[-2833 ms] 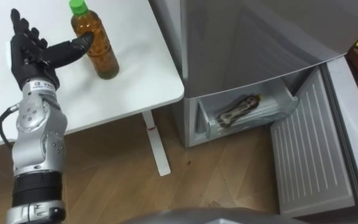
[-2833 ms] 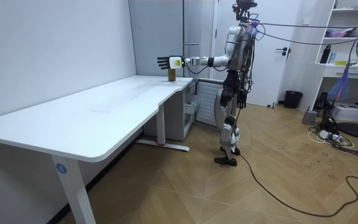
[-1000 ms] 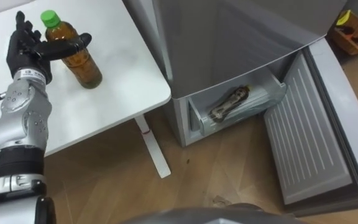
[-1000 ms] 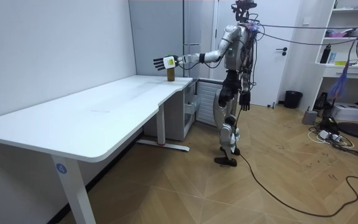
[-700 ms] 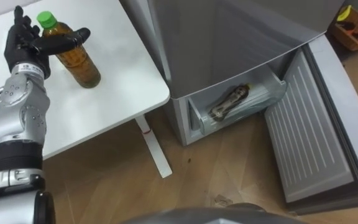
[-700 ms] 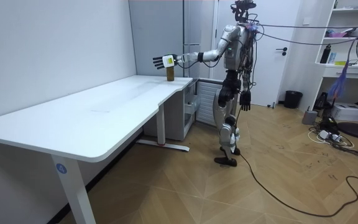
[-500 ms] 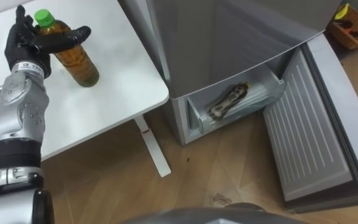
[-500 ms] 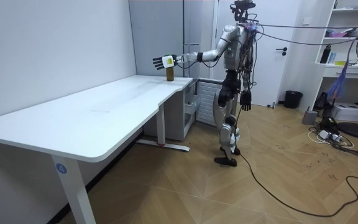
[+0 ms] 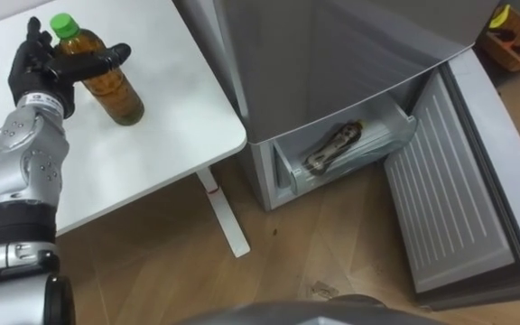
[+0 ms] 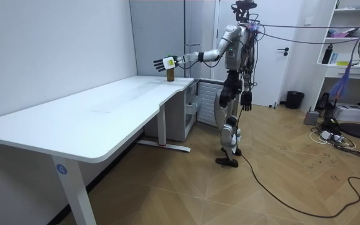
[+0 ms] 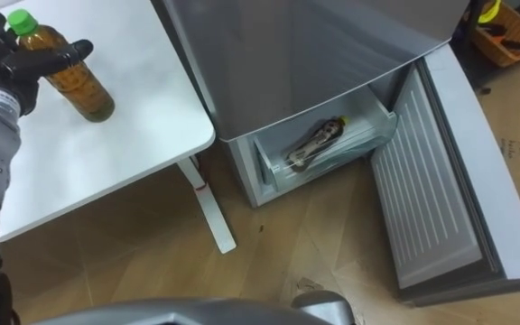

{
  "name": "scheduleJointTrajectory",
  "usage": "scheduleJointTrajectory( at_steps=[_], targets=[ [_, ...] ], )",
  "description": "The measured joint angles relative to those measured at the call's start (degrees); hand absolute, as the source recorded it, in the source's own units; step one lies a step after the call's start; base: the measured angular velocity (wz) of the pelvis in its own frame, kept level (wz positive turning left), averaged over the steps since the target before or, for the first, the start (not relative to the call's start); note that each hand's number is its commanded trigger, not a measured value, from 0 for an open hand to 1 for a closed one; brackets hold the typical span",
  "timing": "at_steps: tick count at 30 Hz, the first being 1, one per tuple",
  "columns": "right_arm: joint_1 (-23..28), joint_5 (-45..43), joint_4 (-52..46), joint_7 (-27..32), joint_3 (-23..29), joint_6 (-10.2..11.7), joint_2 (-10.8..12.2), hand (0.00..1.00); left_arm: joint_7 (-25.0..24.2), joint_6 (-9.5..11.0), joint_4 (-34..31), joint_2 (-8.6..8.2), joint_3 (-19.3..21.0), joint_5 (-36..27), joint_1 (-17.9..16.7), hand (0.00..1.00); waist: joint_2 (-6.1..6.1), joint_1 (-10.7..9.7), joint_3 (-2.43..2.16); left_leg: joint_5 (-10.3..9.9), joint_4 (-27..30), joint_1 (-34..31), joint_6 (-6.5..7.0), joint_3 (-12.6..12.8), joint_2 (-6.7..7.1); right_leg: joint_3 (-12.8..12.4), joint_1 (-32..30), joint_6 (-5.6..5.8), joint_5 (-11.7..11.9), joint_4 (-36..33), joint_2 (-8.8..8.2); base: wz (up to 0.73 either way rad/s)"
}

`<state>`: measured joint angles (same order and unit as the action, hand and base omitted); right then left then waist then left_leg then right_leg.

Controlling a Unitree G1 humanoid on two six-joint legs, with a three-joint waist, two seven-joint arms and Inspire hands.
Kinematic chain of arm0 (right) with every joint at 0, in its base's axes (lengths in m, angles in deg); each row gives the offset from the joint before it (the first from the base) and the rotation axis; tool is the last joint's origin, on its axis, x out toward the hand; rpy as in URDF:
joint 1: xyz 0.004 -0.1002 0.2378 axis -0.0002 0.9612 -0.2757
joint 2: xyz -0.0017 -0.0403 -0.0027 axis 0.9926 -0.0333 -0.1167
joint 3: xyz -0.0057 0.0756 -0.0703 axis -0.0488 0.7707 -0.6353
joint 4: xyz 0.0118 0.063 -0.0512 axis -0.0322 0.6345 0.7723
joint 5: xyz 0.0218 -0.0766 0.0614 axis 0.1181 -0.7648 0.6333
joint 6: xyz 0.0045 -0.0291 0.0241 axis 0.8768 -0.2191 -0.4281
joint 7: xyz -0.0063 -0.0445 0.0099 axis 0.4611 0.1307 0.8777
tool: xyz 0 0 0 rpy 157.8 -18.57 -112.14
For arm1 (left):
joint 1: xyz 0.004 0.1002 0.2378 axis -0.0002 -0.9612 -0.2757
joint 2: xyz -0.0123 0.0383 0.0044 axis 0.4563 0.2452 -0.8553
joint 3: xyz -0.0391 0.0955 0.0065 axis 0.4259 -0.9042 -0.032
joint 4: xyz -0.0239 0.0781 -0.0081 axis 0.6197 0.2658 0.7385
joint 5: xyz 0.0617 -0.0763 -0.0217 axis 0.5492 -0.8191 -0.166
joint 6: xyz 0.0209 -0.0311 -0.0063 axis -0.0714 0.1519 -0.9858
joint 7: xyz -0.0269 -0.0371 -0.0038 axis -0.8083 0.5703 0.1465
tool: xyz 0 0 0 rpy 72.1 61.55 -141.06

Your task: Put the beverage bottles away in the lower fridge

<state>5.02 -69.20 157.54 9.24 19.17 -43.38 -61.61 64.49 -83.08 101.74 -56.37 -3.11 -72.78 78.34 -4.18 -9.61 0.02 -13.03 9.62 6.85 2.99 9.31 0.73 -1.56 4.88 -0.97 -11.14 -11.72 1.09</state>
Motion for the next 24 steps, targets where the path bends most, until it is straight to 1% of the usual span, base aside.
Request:
scheduleJointTrajectory(
  at_steps=[2,3,4,5,6,9,18,19,24],
  targets=[
    [0.1,0.0,0.0,0.0,0.0,0.0,0.0,0.00,-0.1,0.0,0.4,0.00,0.0,0.0,0.0,0.00,0.00,0.0,0.00,0.0,0.0,0.0,0.00,0.1,0.00,0.0,0.0,0.00,0.0,0.0,0.00,0.00],
    [0.1,0.0,-0.1,0.0,0.0,0.0,0.0,0.00,-0.1,0.0,0.6,0.00,0.0,0.0,0.0,0.04,0.00,-0.1,0.00,0.0,0.0,0.0,0.00,0.1,0.00,0.0,0.0,0.00,0.0,0.0,0.01,0.00],
    [0.3,0.0,-0.2,0.0,0.0,0.0,0.0,0.00,-0.4,0.0,0.8,0.00,0.0,0.0,0.0,0.81,0.01,-0.1,0.01,0.0,0.0,0.0,0.00,0.1,0.00,0.0,0.0,0.00,0.0,0.0,0.01,0.00],
    [0.4,0.0,-0.3,0.0,0.0,0.0,0.0,0.00,-0.6,0.0,0.9,0.00,0.0,0.0,0.0,0.81,0.01,-0.1,0.01,0.0,0.0,0.0,0.00,0.1,0.00,0.0,0.0,0.00,0.0,0.0,0.01,0.00],
    [0.4,0.0,-0.3,0.1,0.0,-0.1,0.0,0.00,-0.6,0.0,1.0,0.00,0.0,0.0,0.0,1.00,0.03,-0.1,0.02,0.0,0.0,0.0,0.00,0.1,0.00,0.0,0.0,0.00,0.0,0.1,0.01,0.00],
    [0.4,0.0,-0.2,0.0,0.0,-0.6,0.0,0.00,-0.8,0.0,1.0,0.00,0.0,0.0,0.0,1.00,0.10,-0.2,0.07,0.0,0.0,-0.1,0.00,-0.1,0.00,0.0,0.0,0.00,0.0,0.1,-0.01,0.00],
    [0.4,0.0,-0.2,-0.7,0.0,-0.8,0.0,0.00,-2.2,0.0,1.5,0.26,0.0,0.1,0.0,1.00,0.08,-1.1,0.18,0.0,0.0,-0.3,0.00,-0.2,0.01,0.0,-0.2,0.00,0.0,0.1,0.01,0.00],
    [0.4,0.1,-0.2,-0.8,0.0,-1.1,0.0,0.00,-2.2,-0.1,1.5,0.27,-0.1,0.1,0.0,1.00,0.06,-1.1,0.19,0.0,0.0,-0.3,0.00,-0.2,0.01,-0.1,-0.3,0.00,0.0,0.1,0.01,0.00],
    [0.4,0.1,-0.2,-1.0,0.0,-1.1,0.0,0.00,-3.0,-0.9,1.7,0.28,-0.1,0.1,0.1,1.00,0.08,-1.2,0.21,0.0,0.0,-0.3,0.00,-0.2,0.01,0.0,-0.4,0.00,0.0,0.1,0.00,0.00]
  ],
)
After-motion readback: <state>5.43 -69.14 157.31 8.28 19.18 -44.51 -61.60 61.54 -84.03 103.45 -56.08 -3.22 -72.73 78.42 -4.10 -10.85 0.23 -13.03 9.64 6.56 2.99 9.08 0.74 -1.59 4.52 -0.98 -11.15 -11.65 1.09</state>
